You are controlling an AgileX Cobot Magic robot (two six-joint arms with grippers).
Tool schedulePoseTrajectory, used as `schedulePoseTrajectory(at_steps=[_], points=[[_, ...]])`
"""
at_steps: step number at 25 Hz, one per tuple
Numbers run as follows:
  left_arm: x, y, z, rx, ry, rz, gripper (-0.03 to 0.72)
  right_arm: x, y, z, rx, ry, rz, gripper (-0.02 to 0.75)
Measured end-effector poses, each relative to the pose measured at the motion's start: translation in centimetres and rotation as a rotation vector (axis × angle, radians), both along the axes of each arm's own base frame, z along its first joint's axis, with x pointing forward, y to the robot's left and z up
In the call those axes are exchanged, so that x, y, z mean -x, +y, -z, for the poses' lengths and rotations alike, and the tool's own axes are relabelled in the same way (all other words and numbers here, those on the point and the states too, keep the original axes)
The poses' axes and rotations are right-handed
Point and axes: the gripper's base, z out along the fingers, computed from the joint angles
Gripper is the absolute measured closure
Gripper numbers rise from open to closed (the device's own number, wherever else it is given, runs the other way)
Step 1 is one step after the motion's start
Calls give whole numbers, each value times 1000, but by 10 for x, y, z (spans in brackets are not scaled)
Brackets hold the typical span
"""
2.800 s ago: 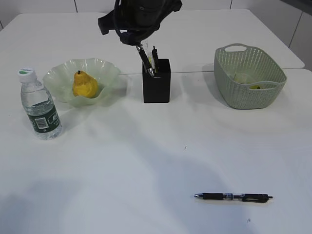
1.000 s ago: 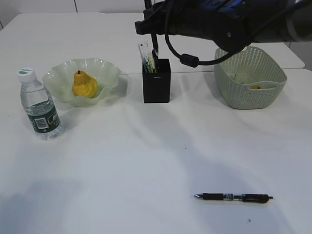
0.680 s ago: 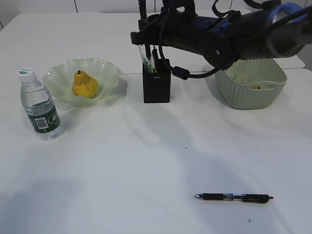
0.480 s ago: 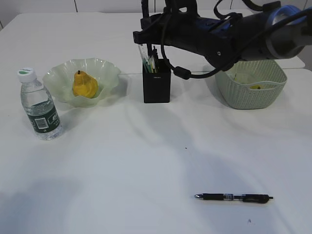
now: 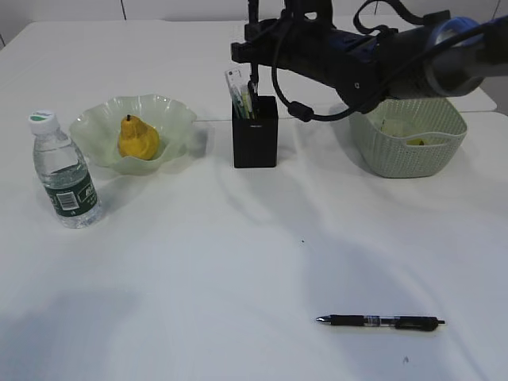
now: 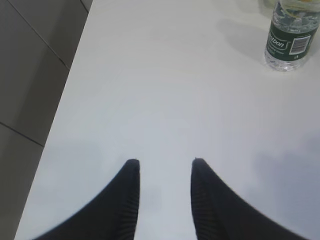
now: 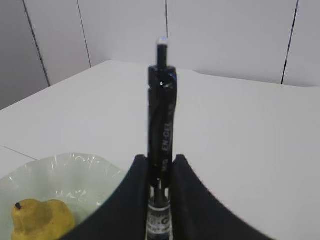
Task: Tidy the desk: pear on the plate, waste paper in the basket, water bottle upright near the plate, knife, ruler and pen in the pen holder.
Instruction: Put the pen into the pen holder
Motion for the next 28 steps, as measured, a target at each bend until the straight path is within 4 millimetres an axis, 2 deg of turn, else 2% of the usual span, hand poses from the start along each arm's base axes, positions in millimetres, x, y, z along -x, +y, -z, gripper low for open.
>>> schedulePoseTrajectory(at_steps=[7,12,23,28], points=[[0,0,0,0,-6,2,449,-15,6,5,2,-17,1,646],[-1,0,-1,0,-10,4,449,-24,8,21,48,21,7,646],[-2,-1,-2,-1,-30,13,449,-33,-7,38,79,62,41,646],[-3,-1,-3,-1,-40,17,449,-34,-7,48,87,84,42,646]])
